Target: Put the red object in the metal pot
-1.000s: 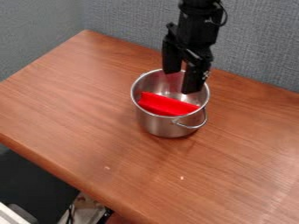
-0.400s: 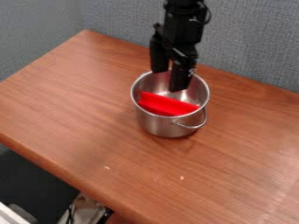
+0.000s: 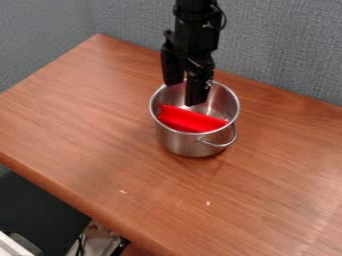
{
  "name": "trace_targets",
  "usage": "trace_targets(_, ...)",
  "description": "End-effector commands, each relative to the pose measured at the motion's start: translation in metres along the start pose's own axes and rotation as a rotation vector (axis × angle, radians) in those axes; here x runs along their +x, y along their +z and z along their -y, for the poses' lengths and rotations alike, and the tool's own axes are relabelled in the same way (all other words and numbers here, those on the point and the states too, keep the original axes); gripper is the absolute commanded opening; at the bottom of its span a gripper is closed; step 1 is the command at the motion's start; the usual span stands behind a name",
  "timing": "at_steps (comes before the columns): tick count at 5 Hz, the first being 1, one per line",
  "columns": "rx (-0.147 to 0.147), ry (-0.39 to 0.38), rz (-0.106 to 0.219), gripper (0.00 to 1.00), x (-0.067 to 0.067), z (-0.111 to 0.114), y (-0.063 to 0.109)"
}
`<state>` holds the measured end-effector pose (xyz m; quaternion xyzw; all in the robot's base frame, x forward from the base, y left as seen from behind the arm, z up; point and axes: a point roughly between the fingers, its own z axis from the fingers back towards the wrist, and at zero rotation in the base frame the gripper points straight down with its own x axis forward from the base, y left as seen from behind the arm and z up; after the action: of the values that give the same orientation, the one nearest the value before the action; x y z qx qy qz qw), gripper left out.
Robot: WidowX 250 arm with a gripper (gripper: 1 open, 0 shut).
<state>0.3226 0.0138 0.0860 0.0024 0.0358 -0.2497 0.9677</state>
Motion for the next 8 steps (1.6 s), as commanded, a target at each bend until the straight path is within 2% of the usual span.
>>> trace_targets(1,0.038,0.027,0.030,1.00,0.010,0.006,-0.001)
trace_targets(4,-0.023,-0.014,0.010,1.00,-0.018,-0.024,0.004)
trace_targets(5,-0.044,-0.015,0.030,1.00,-0.015,-0.024,-0.018)
trace_targets(6,-0.053,-0.021,0.055,1.00,-0.012,-0.021,-0.035)
trace_targets(8,0.016,0.011,0.008,1.00,0.016,-0.031,-0.062)
